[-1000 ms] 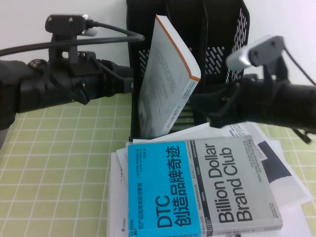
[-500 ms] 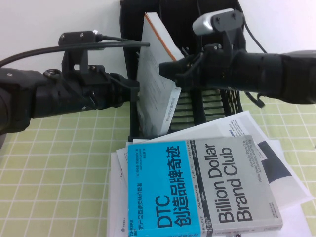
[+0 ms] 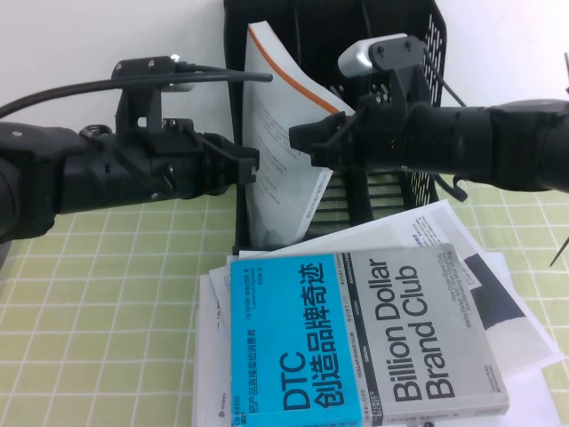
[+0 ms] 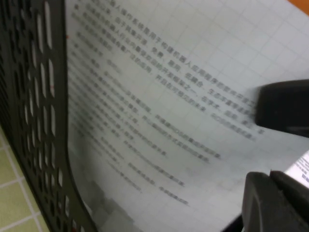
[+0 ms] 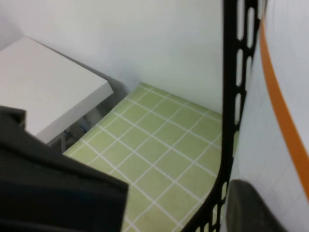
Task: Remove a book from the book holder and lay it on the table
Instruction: Pick up the right side book from the book shelf, then place the picked book on the book
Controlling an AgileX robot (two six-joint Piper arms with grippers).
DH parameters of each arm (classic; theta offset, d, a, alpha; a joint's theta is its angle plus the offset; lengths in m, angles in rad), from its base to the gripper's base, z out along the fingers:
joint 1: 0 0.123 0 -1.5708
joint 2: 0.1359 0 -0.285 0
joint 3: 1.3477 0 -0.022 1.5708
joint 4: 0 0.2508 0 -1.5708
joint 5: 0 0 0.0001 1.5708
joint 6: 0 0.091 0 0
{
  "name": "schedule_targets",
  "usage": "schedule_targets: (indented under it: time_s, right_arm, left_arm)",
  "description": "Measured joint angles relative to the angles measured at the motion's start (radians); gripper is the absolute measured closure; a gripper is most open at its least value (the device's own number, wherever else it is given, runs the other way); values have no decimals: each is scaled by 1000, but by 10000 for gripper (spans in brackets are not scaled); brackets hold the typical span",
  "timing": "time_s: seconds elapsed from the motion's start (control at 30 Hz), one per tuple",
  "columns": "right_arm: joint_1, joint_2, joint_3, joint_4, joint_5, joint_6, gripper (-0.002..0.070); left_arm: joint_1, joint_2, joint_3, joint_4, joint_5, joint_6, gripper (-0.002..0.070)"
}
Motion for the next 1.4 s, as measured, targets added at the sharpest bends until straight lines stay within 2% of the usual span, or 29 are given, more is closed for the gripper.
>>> schedule_targets:
  time_s: [0.2, 0.5, 0.57, 0.67, 0.77, 0.93, 1.1, 1.23, 1.4]
  right_arm:
    - [6, -105, 18, -34, -26, -39, 507]
    - [2, -393, 20, -36, -67, -115, 507]
    - [2, -449, 20, -92, -59, -99, 507]
    - [2, -528, 20, -284, 1, -36, 507]
    - [2, -593, 10, -553, 110, 74, 507]
    - [4, -640, -65, -999, 331, 334, 508]
    - [30, -670, -133, -1246, 455, 463, 508]
    - [149, -698, -181, -1427, 492, 568, 508]
    - [393, -694, -192, -1832, 545, 819, 508]
  left_arm:
    - [0, 0, 0, -31, 3, 0, 678]
    - [0, -14, 0, -55, 58, 26, 678]
    - [0, -38, 0, -55, 77, 31, 678]
    - [0, -93, 0, -48, 88, 41, 678]
    - [19, -171, 0, -24, 69, 32, 678]
    - [106, -322, 0, -13, 54, -77, 678]
    - [188, -436, 0, 43, 66, -166, 678]
    - [222, -484, -2, 172, 162, -306, 678]
    - [227, -499, -4, 324, 286, -446, 678]
